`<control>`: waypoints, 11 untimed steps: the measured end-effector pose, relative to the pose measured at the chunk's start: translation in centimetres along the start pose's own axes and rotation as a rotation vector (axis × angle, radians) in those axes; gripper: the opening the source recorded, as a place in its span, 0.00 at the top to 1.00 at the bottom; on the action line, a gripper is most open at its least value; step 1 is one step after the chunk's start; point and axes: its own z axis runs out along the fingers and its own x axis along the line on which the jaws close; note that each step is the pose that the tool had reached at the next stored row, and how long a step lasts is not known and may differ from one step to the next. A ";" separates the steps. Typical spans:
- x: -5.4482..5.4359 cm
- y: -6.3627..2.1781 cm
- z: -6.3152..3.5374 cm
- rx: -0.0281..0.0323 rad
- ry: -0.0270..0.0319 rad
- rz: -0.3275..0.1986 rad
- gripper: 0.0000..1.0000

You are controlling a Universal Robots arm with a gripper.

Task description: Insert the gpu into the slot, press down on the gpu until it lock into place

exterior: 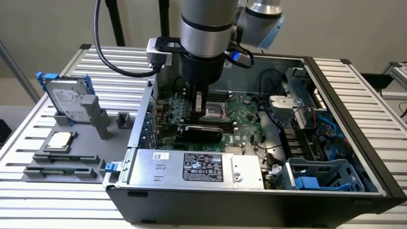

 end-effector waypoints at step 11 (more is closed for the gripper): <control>-0.4 0.84 1.02 0.0010 0.0000 0.000 0.89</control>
